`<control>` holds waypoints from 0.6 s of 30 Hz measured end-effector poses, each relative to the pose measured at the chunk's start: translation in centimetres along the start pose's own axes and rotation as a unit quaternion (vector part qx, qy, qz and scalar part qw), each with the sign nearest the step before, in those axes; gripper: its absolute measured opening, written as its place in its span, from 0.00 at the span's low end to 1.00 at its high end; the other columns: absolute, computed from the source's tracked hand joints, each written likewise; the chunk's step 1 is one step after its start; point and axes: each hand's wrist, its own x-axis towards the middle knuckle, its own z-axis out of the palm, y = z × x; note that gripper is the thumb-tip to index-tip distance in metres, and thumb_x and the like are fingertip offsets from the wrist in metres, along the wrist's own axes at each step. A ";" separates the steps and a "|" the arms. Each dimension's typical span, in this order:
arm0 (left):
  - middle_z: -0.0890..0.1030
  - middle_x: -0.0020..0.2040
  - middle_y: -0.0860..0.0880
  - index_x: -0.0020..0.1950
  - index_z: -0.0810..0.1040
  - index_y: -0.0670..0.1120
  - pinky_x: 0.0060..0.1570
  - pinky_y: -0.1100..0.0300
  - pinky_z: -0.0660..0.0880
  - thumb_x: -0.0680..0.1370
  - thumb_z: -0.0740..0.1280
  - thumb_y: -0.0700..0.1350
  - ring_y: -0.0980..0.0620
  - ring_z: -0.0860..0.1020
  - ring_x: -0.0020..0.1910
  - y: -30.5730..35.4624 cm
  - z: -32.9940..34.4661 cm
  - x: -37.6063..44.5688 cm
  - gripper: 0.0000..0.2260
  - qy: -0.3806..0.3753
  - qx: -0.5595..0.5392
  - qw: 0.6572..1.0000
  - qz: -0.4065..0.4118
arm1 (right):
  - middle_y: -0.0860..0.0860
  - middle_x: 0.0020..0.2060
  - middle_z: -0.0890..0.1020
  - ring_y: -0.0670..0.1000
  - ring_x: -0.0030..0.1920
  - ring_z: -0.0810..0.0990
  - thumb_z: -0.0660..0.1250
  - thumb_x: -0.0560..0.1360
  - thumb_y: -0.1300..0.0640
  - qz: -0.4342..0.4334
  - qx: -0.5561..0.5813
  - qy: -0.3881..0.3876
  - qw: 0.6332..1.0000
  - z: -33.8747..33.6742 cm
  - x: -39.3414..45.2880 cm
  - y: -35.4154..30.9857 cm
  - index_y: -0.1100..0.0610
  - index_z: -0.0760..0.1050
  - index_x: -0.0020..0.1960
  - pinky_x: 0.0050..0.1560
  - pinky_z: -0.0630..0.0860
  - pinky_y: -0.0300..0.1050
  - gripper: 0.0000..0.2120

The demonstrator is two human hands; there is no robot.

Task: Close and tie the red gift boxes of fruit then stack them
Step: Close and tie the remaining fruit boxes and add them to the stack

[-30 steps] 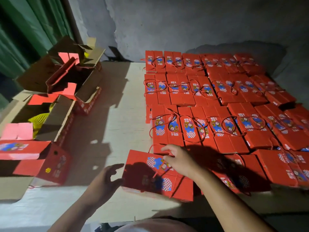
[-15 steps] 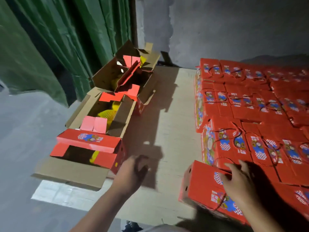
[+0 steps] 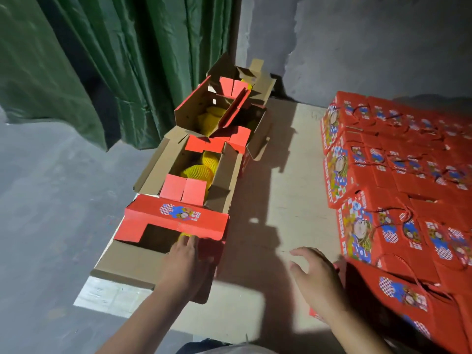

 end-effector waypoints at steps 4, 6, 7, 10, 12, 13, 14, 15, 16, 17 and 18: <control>0.84 0.51 0.53 0.57 0.70 0.55 0.51 0.53 0.77 0.76 0.64 0.63 0.50 0.82 0.49 -1.9 -0.3 0.6 0.16 -0.055 0.060 0.996 0.025 | 0.41 0.54 0.83 0.43 0.58 0.79 0.71 0.78 0.54 0.040 0.070 -0.078 0.994 3.8 0.2 -4.0 0.48 0.82 0.57 0.60 0.72 0.37 0.08; 0.84 0.52 0.54 0.62 0.67 0.55 0.52 0.53 0.77 0.75 0.67 0.63 0.50 0.83 0.51 -2.3 -0.4 1.1 0.22 -0.067 0.037 0.997 0.030 | 0.43 0.54 0.84 0.45 0.58 0.81 0.71 0.78 0.56 0.073 0.125 -0.120 0.982 5.3 0.2 -6.0 0.50 0.82 0.58 0.57 0.73 0.34 0.08; 0.84 0.54 0.54 0.65 0.65 0.55 0.54 0.52 0.77 0.75 0.69 0.62 0.49 0.83 0.54 -2.4 -0.3 1.3 0.24 -0.077 0.016 0.997 0.027 | 0.46 0.55 0.84 0.46 0.58 0.81 0.70 0.79 0.57 0.088 0.156 -0.144 0.973 5.9 0.2 -6.8 0.53 0.82 0.59 0.55 0.73 0.31 0.10; 0.83 0.59 0.53 0.68 0.68 0.52 0.56 0.50 0.78 0.74 0.74 0.55 0.46 0.82 0.57 -2.3 -0.8 2.2 0.26 -0.105 -0.080 0.991 0.009 | 0.54 0.62 0.80 0.48 0.58 0.80 0.68 0.81 0.60 0.139 0.229 -0.218 0.938 7.6 0.0 -9.4 0.57 0.75 0.69 0.52 0.73 0.29 0.17; 0.84 0.57 0.52 0.64 0.76 0.51 0.56 0.49 0.79 0.73 0.77 0.51 0.47 0.82 0.55 -2.2 -1.3 2.8 0.22 -0.110 -0.158 0.981 -0.019 | 0.54 0.64 0.75 0.48 0.60 0.77 0.68 0.82 0.59 0.165 0.256 -0.249 0.920 8.5 -0.2 -10.4 0.55 0.69 0.75 0.57 0.72 0.36 0.22; 0.84 0.56 0.52 0.62 0.77 0.52 0.56 0.48 0.79 0.71 0.77 0.50 0.47 0.82 0.55 -2.1 -1.5 2.9 0.21 -0.113 -0.184 0.976 -0.024 | 0.54 0.64 0.73 0.48 0.60 0.76 0.67 0.82 0.60 0.176 0.265 -0.252 0.914 9.0 -0.2 -10.6 0.54 0.67 0.76 0.56 0.72 0.36 0.24; 0.85 0.54 0.53 0.61 0.78 0.53 0.55 0.47 0.79 0.70 0.78 0.49 0.47 0.82 0.53 -2.1 -1.7 3.0 0.21 -0.115 -0.201 0.973 -0.020 | 0.53 0.62 0.74 0.47 0.57 0.76 0.67 0.81 0.61 0.182 0.272 -0.250 0.911 9.4 -0.3 -10.8 0.53 0.66 0.77 0.52 0.72 0.34 0.25; 0.85 0.51 0.52 0.61 0.77 0.55 0.53 0.46 0.80 0.68 0.78 0.49 0.47 0.83 0.51 -2.0 -1.8 3.0 0.23 -0.119 -0.224 0.967 -0.013 | 0.50 0.57 0.75 0.45 0.54 0.77 0.67 0.81 0.63 0.184 0.275 -0.245 0.911 9.8 -0.3 -10.8 0.52 0.66 0.77 0.47 0.73 0.31 0.26; 0.86 0.48 0.51 0.64 0.75 0.59 0.52 0.44 0.81 0.66 0.77 0.49 0.45 0.84 0.49 -2.0 -1.8 2.9 0.27 -0.128 -0.260 0.957 -0.005 | 0.47 0.53 0.76 0.45 0.50 0.79 0.67 0.79 0.65 0.185 0.278 -0.240 0.911 10.2 -0.4 -10.8 0.52 0.66 0.77 0.44 0.73 0.30 0.28; 0.86 0.46 0.48 0.67 0.70 0.65 0.50 0.42 0.81 0.66 0.76 0.48 0.43 0.84 0.46 -1.9 -1.7 2.7 0.32 -0.141 -0.298 0.944 0.001 | 0.45 0.50 0.77 0.46 0.48 0.80 0.66 0.78 0.67 0.185 0.281 -0.236 0.912 10.6 -0.5 -10.5 0.52 0.65 0.77 0.43 0.74 0.32 0.30; 0.86 0.45 0.47 0.68 0.66 0.71 0.49 0.41 0.82 0.68 0.74 0.47 0.42 0.84 0.45 -1.7 -1.6 2.4 0.35 -0.148 -0.318 0.936 0.009 | 0.46 0.50 0.79 0.48 0.49 0.80 0.66 0.77 0.68 0.185 0.287 -0.231 0.911 11.0 -0.7 -10.3 0.51 0.64 0.78 0.44 0.74 0.35 0.32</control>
